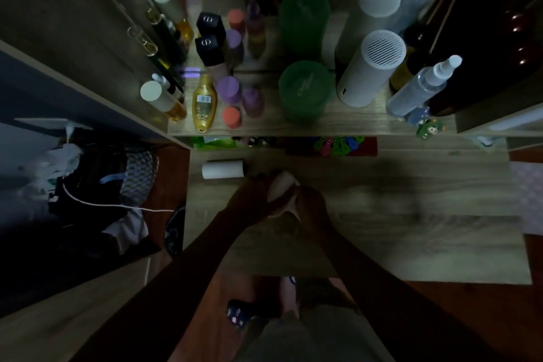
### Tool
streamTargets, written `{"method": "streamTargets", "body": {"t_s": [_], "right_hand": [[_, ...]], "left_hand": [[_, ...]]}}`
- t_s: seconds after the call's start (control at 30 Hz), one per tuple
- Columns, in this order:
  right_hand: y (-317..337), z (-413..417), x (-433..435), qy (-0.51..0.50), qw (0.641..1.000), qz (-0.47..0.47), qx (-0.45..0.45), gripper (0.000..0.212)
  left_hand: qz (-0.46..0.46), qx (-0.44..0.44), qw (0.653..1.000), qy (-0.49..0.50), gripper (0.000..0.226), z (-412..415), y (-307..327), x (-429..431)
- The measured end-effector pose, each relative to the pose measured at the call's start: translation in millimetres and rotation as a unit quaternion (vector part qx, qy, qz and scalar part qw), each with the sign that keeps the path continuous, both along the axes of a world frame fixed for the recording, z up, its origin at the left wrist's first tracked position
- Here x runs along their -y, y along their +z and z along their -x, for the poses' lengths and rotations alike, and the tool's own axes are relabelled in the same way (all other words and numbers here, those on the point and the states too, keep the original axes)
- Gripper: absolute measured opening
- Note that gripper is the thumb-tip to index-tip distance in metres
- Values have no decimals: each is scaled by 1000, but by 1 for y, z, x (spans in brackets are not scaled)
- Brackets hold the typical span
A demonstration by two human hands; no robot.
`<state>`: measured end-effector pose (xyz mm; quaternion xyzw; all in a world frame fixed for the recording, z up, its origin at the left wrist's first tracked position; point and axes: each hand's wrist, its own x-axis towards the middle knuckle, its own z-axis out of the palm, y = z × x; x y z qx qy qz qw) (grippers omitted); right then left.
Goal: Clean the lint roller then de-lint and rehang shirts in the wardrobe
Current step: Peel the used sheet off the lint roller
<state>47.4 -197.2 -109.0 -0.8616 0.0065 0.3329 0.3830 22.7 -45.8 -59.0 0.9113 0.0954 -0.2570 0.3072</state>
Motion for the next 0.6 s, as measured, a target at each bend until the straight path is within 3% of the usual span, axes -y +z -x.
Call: {"method": "streamTargets", "body": {"t_s": [0.07, 0.1, 0.17, 0.23, 0.47, 0.6], "right_hand": [[-8, -4, 5, 37, 997, -59, 42, 24], [-10, -3, 6, 32, 996, -71, 53, 26], [11, -1, -1, -3, 995, -102, -22, 30], [21, -8, -5, -14, 998, -59, 29, 29], [32, -15, -17, 78, 994, -8, 80, 42], [38, -22, -18, 125, 987, 27, 96, 40]], "left_hand": [[-11, -1, 1000, 10, 80, 2, 0, -4], [-12, 2, 1000, 16, 78, 3, 1, -5], [4, 15, 999, 34, 72, 5, 3, -6], [36, 25, 997, 69, 66, 6, 5, -6], [146, 28, 967, 206, 59, 15, 18, -1], [145, 29, 958, 247, 52, 14, 20, 5]]}}
